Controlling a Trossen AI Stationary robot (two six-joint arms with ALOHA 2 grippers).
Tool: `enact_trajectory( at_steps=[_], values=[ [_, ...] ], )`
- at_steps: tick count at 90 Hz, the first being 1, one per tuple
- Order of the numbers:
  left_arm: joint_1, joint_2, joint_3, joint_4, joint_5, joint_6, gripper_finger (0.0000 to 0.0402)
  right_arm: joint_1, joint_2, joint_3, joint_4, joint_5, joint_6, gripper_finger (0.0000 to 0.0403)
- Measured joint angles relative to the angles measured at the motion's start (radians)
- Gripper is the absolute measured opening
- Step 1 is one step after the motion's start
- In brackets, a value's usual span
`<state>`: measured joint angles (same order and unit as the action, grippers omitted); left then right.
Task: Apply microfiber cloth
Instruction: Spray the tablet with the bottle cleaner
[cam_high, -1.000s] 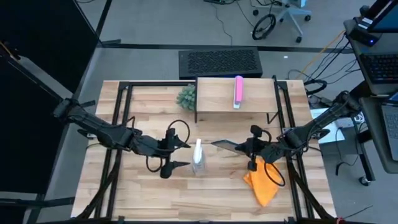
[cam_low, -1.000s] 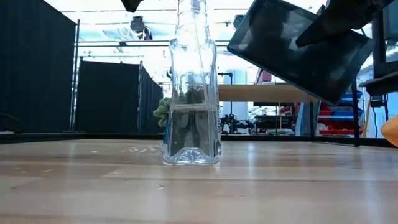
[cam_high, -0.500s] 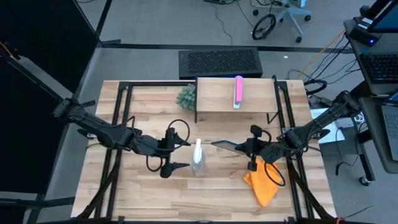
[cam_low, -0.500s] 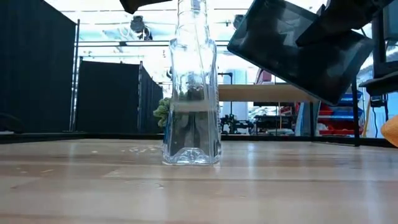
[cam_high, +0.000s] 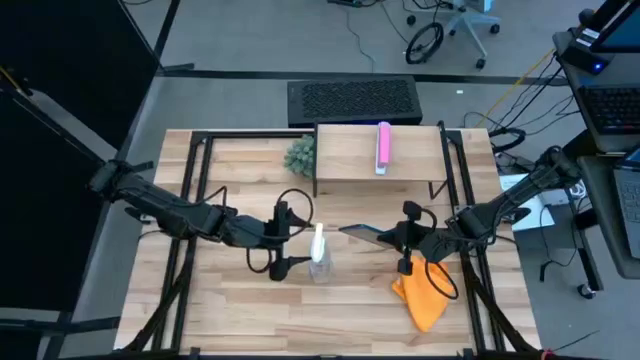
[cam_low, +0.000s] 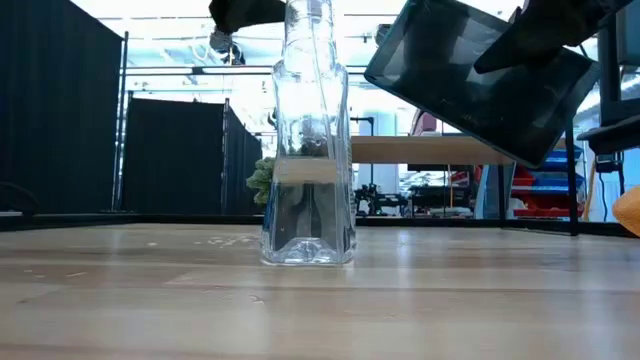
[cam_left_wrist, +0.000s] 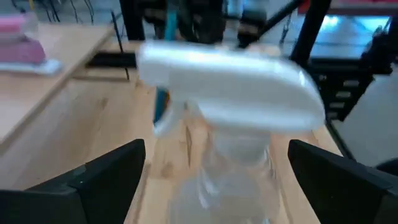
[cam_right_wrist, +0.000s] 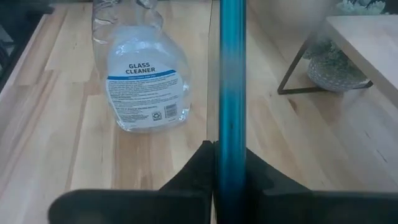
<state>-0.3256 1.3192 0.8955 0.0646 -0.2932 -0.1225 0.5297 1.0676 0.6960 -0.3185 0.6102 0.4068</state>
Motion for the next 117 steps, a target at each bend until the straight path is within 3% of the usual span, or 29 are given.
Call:
enact_trajectory(
  at_steps=[38, 63, 84, 117],
  values=[
    [0.000, 0.051, 0.001, 0.046, 0.004, 0.030, 0.0382, 0.000, 0.000, 0.000, 0.018, 0.021, -0.003, 0.0009],
    [0.014, 0.119, 0.000, 0.225, -0.016, 0.091, 0.0382, 0.000, 0.000, 0.000, 0.070, 0.025, -0.036, 0.0009],
    [0.045, 0.150, 0.000, 0.266, 0.002, 0.112, 0.0382, -0.009, 0.001, 0.000, 0.128, 0.074, -0.104, 0.0009],
    [0.052, 0.166, 0.000, 0.271, 0.027, 0.112, 0.0382, -0.004, 0.005, 0.000, 0.193, 0.044, -0.129, 0.0009]
  ],
)
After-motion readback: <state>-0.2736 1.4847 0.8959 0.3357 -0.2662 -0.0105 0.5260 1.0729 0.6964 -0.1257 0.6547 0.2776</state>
